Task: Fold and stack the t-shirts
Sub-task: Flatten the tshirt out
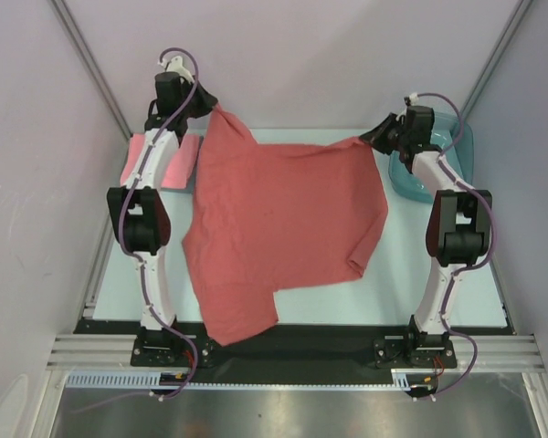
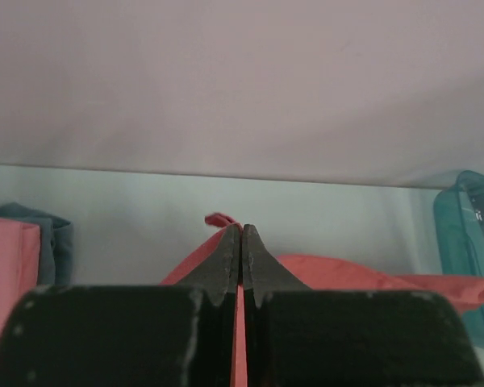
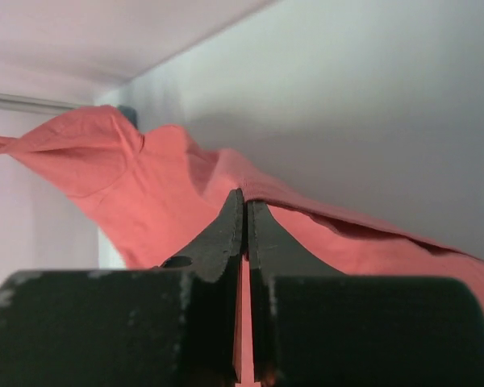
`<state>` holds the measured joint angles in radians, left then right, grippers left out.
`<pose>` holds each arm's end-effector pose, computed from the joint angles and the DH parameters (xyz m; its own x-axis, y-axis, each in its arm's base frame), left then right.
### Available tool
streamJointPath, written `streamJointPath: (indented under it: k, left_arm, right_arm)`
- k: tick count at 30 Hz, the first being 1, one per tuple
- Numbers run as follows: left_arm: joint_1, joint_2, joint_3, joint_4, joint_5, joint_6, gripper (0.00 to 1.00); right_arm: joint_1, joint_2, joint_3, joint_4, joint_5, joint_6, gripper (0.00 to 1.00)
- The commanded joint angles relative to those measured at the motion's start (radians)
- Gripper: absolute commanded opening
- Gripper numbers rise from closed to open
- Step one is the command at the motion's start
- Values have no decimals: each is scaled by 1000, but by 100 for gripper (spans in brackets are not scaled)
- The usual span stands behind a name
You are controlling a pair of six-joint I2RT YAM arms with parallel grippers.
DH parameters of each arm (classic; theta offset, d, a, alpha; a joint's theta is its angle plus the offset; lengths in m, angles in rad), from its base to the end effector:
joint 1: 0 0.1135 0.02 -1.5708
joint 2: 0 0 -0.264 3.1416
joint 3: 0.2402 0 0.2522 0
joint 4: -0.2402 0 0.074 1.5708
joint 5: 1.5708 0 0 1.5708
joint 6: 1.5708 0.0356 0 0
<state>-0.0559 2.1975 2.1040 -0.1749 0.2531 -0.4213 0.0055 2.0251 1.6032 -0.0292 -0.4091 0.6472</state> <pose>0.5276 -0.0385 0.3354 -0.3623 -0.3763 -0.8527 0.1611 0.8759 -0.4549 0.4798 0.0168 0.2586 -0.5667 0.5501 -0.6134 -0.0268 0.7318 0.6810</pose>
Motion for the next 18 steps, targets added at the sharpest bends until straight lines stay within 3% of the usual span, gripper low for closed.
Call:
streamJointPath:
  k: [1,8,14,18]
  left_arm:
    - [-1,-122,25,81,40,-36,0]
    - [-1,-404,30,104,31,2,0]
    - [-1,-732,-51,83,-15,88,0]
    - [1,-887,8,-12,-54,166,0]
  right_arm:
    - [-25,-71,89,1,-51,-43,0]
    - [-9,-311,121,20,-86,-102,0]
    - [-9,-576,25,61,-108,-139,0]
    - [21,-742,9,38,-123,-164,0]
